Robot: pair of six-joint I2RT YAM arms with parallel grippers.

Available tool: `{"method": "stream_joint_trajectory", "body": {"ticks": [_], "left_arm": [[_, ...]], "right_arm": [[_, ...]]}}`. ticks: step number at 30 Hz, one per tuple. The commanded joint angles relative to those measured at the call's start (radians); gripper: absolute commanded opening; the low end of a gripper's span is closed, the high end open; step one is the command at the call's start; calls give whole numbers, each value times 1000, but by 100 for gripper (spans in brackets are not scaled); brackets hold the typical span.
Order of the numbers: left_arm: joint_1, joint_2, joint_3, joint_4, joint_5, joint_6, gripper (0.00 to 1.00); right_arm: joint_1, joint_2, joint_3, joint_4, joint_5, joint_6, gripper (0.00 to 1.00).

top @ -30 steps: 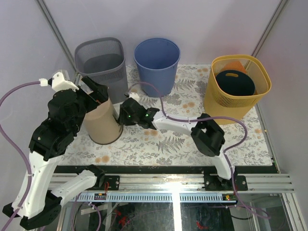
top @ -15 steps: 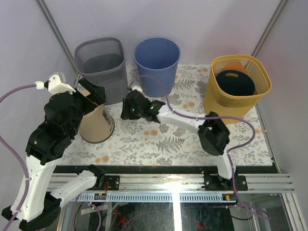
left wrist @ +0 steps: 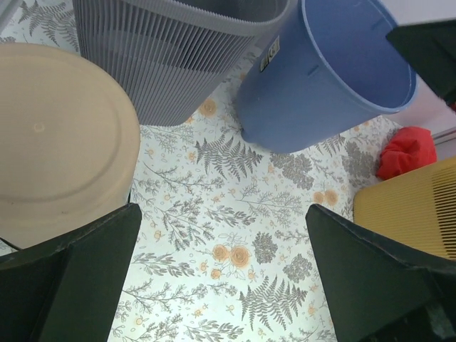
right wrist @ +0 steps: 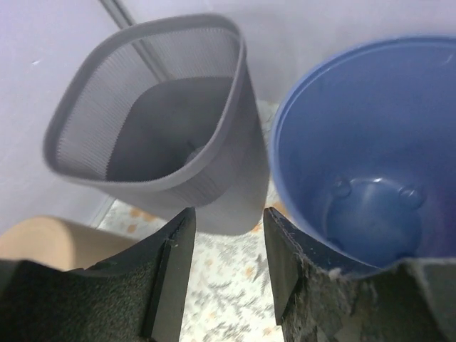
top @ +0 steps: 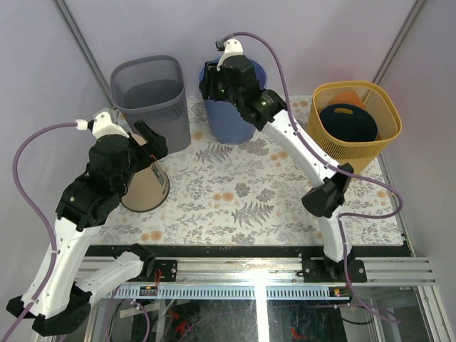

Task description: Turn the large container upside down

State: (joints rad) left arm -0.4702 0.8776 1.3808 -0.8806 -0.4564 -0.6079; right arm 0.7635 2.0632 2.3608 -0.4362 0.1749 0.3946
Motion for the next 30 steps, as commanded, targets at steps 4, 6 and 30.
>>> {"method": "stream_joint_trajectory", "body": {"ticks": [4,6,30], "left_arm": [[5,13,-13,51,33,20,100],[5,13,-14,48,31,28,100],[5,-125,-75,-48,-4,65,100]], "right_arm": [[-37,141,84,-5,18,-228,51],[-46,142,57,30,23,-260,52],[-93,244,49,127,-134,-390,21]]}}
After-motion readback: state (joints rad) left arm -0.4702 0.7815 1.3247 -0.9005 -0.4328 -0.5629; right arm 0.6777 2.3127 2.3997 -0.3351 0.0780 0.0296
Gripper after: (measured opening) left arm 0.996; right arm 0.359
